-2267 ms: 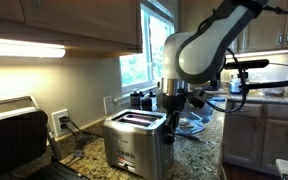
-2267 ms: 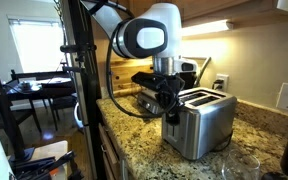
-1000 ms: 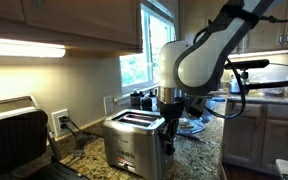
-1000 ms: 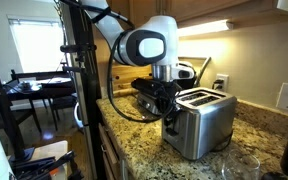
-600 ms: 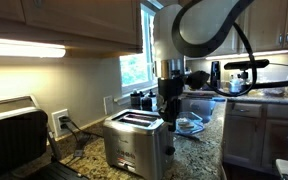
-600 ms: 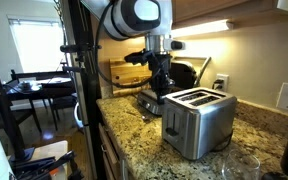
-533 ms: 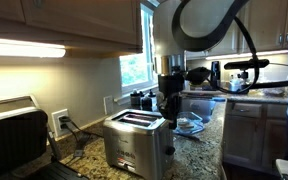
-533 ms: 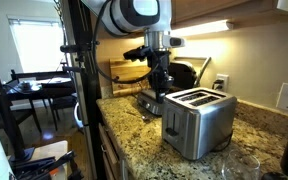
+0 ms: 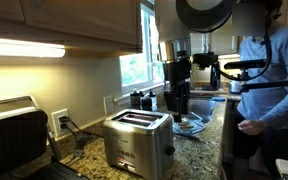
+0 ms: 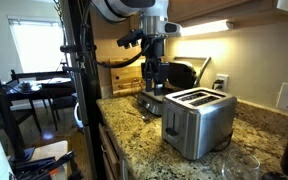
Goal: Push the lever on the bread toaster downwards
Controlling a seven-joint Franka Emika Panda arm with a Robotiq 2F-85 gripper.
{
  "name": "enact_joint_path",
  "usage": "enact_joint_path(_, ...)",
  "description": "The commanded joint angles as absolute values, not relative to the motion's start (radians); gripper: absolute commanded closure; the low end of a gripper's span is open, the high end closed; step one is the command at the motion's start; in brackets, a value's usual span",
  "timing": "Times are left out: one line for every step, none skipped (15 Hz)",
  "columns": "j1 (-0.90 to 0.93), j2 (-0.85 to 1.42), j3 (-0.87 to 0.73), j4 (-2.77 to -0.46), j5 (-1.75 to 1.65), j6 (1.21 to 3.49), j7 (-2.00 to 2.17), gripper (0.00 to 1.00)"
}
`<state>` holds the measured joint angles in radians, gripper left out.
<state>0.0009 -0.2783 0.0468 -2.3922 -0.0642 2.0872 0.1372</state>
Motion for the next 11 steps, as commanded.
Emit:
enact_joint_path(0.005,-0.339,0.043,-2.412,-0.049,2.033,0.137,0.07)
enact_joint_path(0.004,-0.341,0.044,-2.413,-0.051,2.028,0.139,0.02)
enact_joint_path(0.005,-0.344,0.044,-2.413,-0.051,2.023,0.137,0.0)
enact_joint_path(0.005,-0.347,0.045,-2.413,-0.05,2.018,0.139,0.0)
enact_joint_path(0.004,-0.349,0.046,-2.413,-0.052,2.015,0.143,0.0)
enact_joint_path(0.004,-0.353,0.047,-2.415,-0.053,2.011,0.147,0.0)
enact_joint_path(0.002,-0.305,0.046,-2.391,-0.064,2.045,0.137,0.0)
enact_joint_path(0.002,-0.307,0.046,-2.391,-0.064,2.041,0.137,0.0)
enact_joint_path(0.002,-0.308,0.046,-2.391,-0.064,2.039,0.137,0.0)
enact_joint_path(0.002,-0.308,0.046,-2.391,-0.064,2.037,0.137,0.0)
enact_joint_path(0.002,-0.309,0.046,-2.391,-0.064,2.037,0.137,0.0)
